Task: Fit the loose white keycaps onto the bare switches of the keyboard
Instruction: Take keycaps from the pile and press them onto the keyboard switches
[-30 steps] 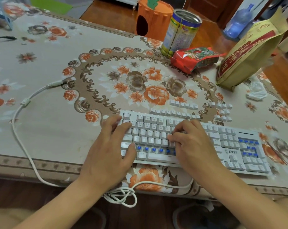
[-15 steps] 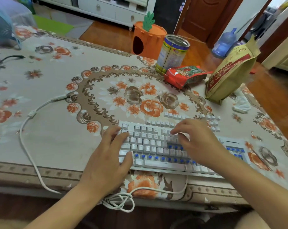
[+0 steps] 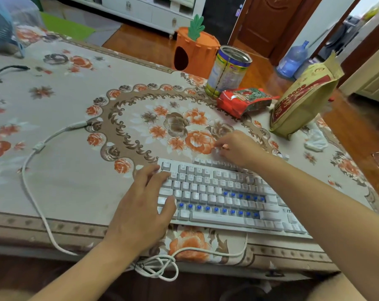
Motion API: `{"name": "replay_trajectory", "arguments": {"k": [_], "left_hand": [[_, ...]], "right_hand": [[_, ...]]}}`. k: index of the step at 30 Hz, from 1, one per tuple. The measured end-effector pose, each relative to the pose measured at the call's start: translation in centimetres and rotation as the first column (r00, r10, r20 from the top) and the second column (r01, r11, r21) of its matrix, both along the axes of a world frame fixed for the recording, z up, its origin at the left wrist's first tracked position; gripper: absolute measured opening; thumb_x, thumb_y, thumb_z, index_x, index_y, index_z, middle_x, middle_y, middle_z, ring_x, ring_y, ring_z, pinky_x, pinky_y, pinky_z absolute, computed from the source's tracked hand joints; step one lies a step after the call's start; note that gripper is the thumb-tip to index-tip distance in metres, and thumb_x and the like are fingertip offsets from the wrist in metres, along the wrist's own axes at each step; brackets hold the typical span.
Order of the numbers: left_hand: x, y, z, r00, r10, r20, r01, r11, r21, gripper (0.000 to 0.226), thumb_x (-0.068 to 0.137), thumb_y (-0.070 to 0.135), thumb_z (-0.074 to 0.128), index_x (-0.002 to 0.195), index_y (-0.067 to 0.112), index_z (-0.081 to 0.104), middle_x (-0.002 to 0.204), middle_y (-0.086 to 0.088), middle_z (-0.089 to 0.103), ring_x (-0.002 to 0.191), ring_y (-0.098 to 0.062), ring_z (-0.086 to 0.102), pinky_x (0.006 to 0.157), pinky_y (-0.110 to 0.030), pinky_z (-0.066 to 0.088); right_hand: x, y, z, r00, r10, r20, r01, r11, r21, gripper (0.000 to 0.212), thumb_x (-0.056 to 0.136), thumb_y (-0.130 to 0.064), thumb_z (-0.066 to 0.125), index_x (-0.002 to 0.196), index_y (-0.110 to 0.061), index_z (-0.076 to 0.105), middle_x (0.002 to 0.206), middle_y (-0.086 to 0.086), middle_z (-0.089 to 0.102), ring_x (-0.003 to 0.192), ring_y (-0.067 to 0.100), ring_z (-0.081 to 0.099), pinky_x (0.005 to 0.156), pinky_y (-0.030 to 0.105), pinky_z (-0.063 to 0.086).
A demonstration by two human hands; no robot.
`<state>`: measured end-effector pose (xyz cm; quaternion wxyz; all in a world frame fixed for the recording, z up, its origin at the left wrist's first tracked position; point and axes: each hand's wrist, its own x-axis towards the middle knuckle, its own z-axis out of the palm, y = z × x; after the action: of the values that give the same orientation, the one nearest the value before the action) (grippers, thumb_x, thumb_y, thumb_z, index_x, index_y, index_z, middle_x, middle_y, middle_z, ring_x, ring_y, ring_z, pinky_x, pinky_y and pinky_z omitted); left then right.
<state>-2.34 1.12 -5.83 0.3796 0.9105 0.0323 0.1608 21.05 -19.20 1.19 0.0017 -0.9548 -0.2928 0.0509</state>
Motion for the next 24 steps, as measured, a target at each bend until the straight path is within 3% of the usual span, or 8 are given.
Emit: {"name": "replay_trajectory", "arguments": {"k": [4,7,13,19,21,24], "left_hand": [[0.0,0.0,0.1,1.0,0.005,-0.007,-0.005,1.0,0.004,0.051,0.089,0.039,0.054,0.135,0.017,0.058,0.148,0.004,0.041,0.124,-0.014,0.051,0.088,-0.025,0.044],[0.0,-0.2,0.2,1.0,-0.008,-0.009,0.008,0.999,0.037,0.051,0.088,0.038,0.055,0.134,0.016,0.058,0.148,0.003,0.042,0.123,-0.014,0.052,0.087,-0.024,0.044],[0.1,-0.3,0.7,0.996,0.027,-0.086,-0.026,1.0,0.008,0.051,0.094,0.041,0.053,0.142,0.024,0.051,0.153,0.008,0.031,0.129,-0.014,0.047,0.095,-0.032,0.046],[2.1,-0.8,3.8,0.975,-0.021,-0.22,-0.019,0.984,-0.178,0.058,0.1,0.037,0.055,0.155,0.036,0.035,0.164,0.016,0.007,0.125,0.01,0.021,0.107,-0.023,0.021],[2.7,-0.7,4.6,0.964,-0.043,-0.264,0.0,0.987,-0.159,0.061,0.101,0.042,0.053,0.157,0.04,0.029,0.166,0.018,-0.001,0.136,0.001,0.025,0.111,-0.028,0.022],[4.4,-0.8,5.7,0.941,-0.035,-0.336,0.037,0.999,-0.002,0.064,0.102,0.053,0.046,0.16,0.038,0.023,0.169,0.01,0.002,0.153,-0.017,0.018,0.122,-0.043,0.021]], "right_hand": [[0.5,0.5,-0.6,0.994,0.085,0.075,-0.08,0.995,-0.062,0.016,0.083,-0.013,0.071,0.096,-0.021,0.077,0.094,0.001,0.071,0.09,0.023,0.062,0.078,0.041,0.056],[0.5,0.7,-0.7,0.989,0.123,0.087,-0.116,0.99,-0.075,0.014,0.083,-0.011,0.07,0.093,-0.017,0.076,0.091,0.003,0.07,0.087,0.026,0.063,0.076,0.041,0.055],[-3.1,-0.1,1.2,0.996,-0.002,0.094,-0.028,0.949,0.315,0.016,0.094,-0.014,0.063,0.104,-0.02,0.075,0.101,-0.003,0.062,0.088,0.015,0.056,0.079,0.032,0.047],[-10.6,-5.9,2.4,0.998,-0.068,-0.009,0.062,0.843,0.535,0.021,0.091,-0.008,0.067,0.108,-0.019,0.072,0.097,-0.008,0.064,0.087,0.005,0.062,0.082,0.017,0.052],[-12.1,-7.2,2.5,0.998,-0.067,-0.014,0.063,0.822,0.566,0.022,0.089,-0.005,0.07,0.107,-0.018,0.07,0.095,-0.01,0.065,0.087,0.004,0.063,0.082,0.012,0.05],[-13.0,-8.2,2.0,1.0,-0.019,-0.025,0.03,0.799,0.601,0.016,0.084,-0.004,0.075,0.095,-0.015,0.069,0.088,-0.01,0.067,0.083,0.006,0.065,0.079,0.023,0.055]]}}
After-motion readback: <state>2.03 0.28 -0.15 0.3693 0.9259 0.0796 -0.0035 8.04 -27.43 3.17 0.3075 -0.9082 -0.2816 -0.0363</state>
